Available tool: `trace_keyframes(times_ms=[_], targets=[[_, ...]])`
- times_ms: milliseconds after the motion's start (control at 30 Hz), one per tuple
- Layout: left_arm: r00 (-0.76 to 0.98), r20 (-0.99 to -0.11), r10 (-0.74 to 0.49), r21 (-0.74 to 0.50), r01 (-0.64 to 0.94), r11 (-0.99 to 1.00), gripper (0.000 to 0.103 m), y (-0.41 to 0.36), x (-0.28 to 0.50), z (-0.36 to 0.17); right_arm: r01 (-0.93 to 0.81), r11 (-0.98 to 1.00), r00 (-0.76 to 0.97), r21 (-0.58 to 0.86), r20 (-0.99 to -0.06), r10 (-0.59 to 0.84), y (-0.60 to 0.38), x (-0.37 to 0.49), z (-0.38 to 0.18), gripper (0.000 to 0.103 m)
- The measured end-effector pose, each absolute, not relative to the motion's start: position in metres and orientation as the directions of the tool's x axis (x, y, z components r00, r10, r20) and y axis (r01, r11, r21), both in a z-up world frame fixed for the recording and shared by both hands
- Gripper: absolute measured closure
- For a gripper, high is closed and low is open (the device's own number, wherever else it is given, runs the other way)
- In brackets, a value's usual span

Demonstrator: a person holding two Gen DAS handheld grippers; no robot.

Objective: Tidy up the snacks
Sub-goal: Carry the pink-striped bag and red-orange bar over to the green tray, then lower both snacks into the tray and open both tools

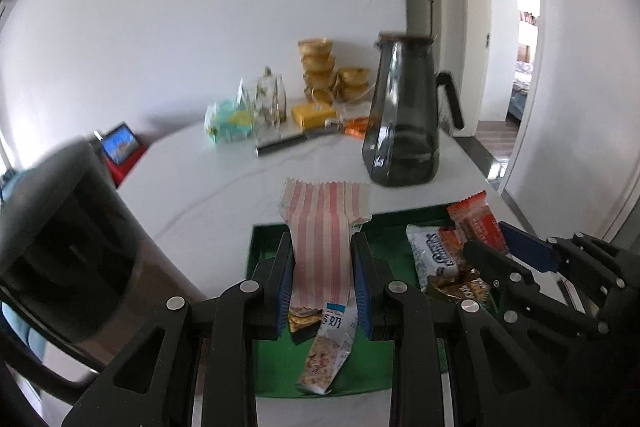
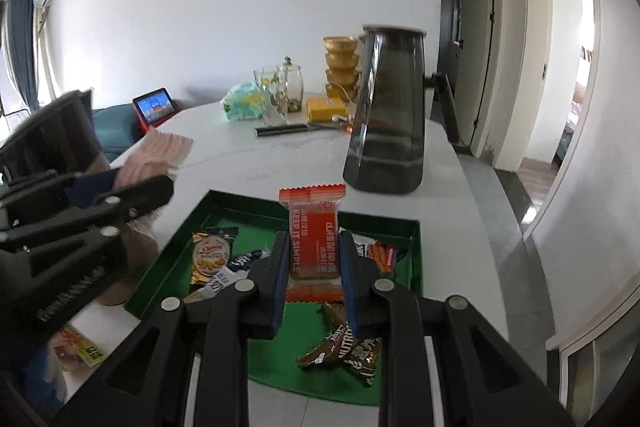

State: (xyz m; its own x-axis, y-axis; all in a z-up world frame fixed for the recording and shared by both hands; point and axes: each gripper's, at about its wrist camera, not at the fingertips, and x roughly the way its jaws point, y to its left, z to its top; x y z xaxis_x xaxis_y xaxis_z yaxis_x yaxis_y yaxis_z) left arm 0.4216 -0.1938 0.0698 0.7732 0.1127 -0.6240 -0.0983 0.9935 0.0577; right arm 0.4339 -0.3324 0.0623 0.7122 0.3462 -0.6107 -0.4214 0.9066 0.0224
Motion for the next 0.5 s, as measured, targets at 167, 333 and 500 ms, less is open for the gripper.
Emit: trace_keyframes(times_ms=[167,333,500], targets=[[0.739,-0.663,0.118,0.058,-0.107,0.993,0.08,-0.198,0.439,0.038,-0.402,0.915,0.701,0.025,-0.635,0.325,-0.33,0.447,0.041,0.103],[0.715,-0.688,0.12,0.071,-0.099,0.993,0.08,-0.205,0.445,0.015,-0.388,0.921,0.682,0.035,-0.661,0.313,-0.33,0.456,0.021,0.103],[0.696,-0.708,0.122,0.073,-0.1,0.992,0.08,-0.206,0.449,-0.002,-0.375,0.926,0.668,0.037,-0.682,0.298,-0.331,0.462,0.006,0.103]])
